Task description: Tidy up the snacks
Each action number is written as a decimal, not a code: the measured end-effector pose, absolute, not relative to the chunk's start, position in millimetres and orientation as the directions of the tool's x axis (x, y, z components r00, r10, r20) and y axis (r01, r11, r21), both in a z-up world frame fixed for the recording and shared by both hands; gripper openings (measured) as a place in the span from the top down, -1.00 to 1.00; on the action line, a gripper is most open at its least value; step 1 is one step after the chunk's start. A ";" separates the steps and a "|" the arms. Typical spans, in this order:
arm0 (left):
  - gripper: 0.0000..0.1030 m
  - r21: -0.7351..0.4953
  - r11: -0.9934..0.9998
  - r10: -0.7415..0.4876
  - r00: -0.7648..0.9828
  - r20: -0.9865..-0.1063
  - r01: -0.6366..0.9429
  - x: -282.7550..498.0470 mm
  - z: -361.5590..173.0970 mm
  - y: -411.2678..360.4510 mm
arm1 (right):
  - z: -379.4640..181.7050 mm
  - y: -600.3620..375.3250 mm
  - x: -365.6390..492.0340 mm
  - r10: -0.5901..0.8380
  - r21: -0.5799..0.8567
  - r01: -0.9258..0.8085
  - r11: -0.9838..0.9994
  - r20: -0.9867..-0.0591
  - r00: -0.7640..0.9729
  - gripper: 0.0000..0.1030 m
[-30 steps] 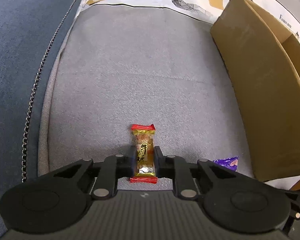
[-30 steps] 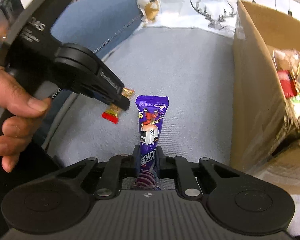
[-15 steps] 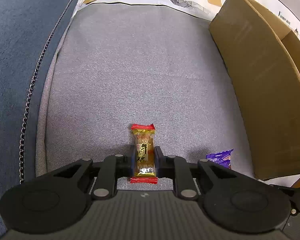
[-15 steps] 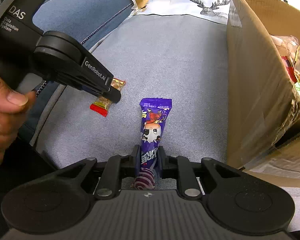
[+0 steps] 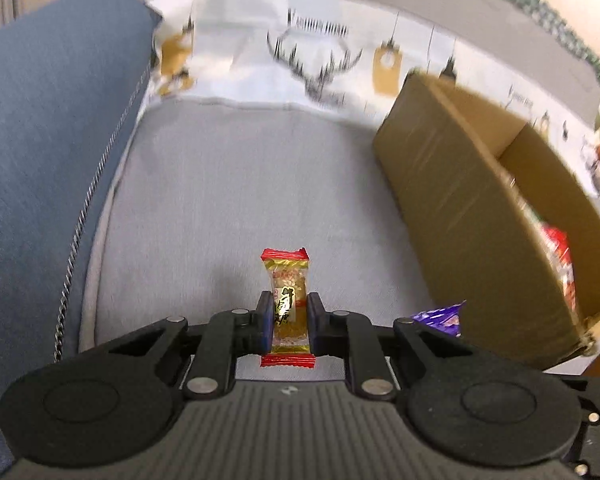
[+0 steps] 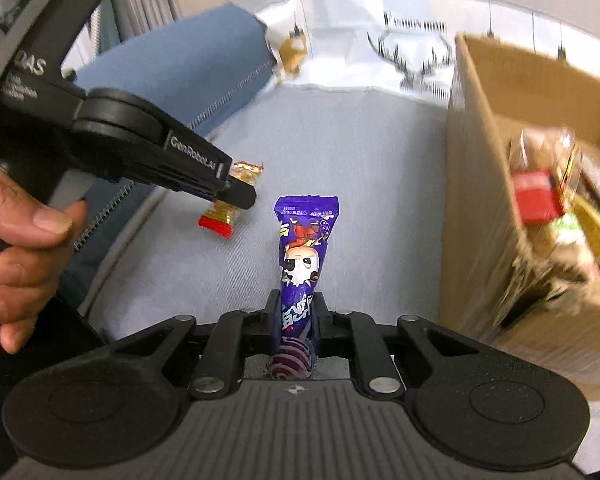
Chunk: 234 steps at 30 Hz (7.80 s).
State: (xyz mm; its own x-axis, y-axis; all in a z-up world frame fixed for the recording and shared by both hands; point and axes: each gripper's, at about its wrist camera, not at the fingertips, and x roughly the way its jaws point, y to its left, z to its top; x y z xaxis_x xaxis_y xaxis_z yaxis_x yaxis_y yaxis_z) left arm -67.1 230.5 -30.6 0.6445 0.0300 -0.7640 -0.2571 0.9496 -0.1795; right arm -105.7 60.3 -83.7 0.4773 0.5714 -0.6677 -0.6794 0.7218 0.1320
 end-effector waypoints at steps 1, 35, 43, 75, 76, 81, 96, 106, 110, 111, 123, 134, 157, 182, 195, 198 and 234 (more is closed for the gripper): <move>0.65 -0.184 0.949 0.035 0.664 -0.747 -0.256 -70.3 -26.8 229.4 | -78.8 57.1 -107.4 0.584 0.130 -0.684 0.718 -0.648 0.490 0.72; 0.65 -0.187 0.972 0.015 0.829 -0.560 -0.143 -78.6 17.0 185.7 | 4.4 -121.8 -35.4 0.531 0.200 -0.499 0.843 -0.169 0.830 0.72; 0.65 -0.105 0.994 -0.031 0.897 -0.440 -0.017 -68.0 51.6 130.1 | 9.8 -135.6 -16.8 0.490 0.206 -0.453 0.868 -0.194 0.850 0.72; 0.65 -0.169 0.981 -0.168 0.849 -0.502 0.095 43.3 39.3 38.8 | 19.4 -171.3 16.2 0.294 0.195 -0.240 0.951 -0.324 0.900 0.72; 0.65 -0.175 0.980 -0.168 0.846 -0.507 0.089 44.8 38.9 39.9 | 17.9 -170.5 17.8 0.287 0.186 -0.236 0.954 -0.331 0.899 0.72; 0.65 -0.189 0.977 -0.183 0.845 -0.502 0.099 46.8 41.6 39.9 | 15.0 -165.0 21.6 0.267 0.167 -0.220 0.961 -0.351 0.898 0.72; 0.65 -0.209 0.971 -0.201 0.860 -0.469 0.113 36.3 49.0 45.1 | 14.5 -140.2 16.0 0.267 0.060 -0.264 0.963 -0.352 0.897 0.72; 0.64 -0.210 0.967 -0.221 0.879 -0.422 0.142 27.2 58.0 45.0 | 15.2 -138.8 10.4 0.277 0.045 -0.278 0.959 -0.331 0.902 0.72; -0.06 -0.217 0.960 -0.253 0.887 -0.386 0.179 20.9 62.8 44.6 | 14.8 -139.1 7.8 0.237 0.017 -0.244 0.970 -0.315 0.919 0.35; -0.39 -0.213 0.961 -0.248 0.893 -0.375 0.178 18.6 63.4 44.2 | 14.4 -139.0 8.5 0.216 0.010 -0.224 0.975 -0.317 0.924 -0.07; -0.80 -0.204 0.969 -0.199 0.924 -0.326 0.137 -28.5 67.3 55.3 | 20.1 -143.4 -7.2 0.181 -0.009 -0.193 0.981 -0.309 0.934 -0.99; -0.95 -0.172 0.984 -0.108 0.922 -0.373 0.045 -100.9 52.4 26.7 | 13.2 -181.1 -42.6 0.223 0.082 -0.208 0.975 -0.410 0.884 -0.99; -0.99 -0.147 0.977 0.033 0.794 -0.607 -0.153 -89.5 19.7 11.7 | -13.2 -185.6 -68.3 0.300 0.150 -0.259 0.954 -0.437 0.848 -0.99; -0.99 -0.184 0.971 0.009 0.796 -0.606 -0.151 -88.7 21.1 12.3 | -15.6 -171.4 -68.9 0.286 0.079 -0.280 0.957 -0.442 0.850 -0.99; -0.99 -0.184 0.972 0.007 0.794 -0.608 -0.149 -87.9 20.5 12.1 | -15.5 -170.7 -69.4 0.285 0.078 -0.280 0.957 -0.441 0.851 -0.99; -0.99 -0.185 0.971 0.006 0.793 -0.609 -0.149 -87.5 20.3 12.9 | -15.5 -170.6 -69.4 0.285 0.079 -0.280 0.957 -0.442 0.851 -0.99; -0.99 -0.187 0.974 -0.006 0.804 -0.595 -0.131 -87.5 20.5 9.9 | -15.7 -169.2 -69.1 0.284 0.074 -0.281 0.957 -0.441 0.851 -0.99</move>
State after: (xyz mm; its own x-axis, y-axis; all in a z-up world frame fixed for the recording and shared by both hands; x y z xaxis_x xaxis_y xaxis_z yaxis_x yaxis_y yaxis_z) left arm -87.5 9.9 20.5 0.8039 -0.0062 -0.5948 -0.1310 0.9735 -0.1872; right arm -69.1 -169.2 -15.7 0.8513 0.2835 -0.4414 -0.2805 0.9570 0.0737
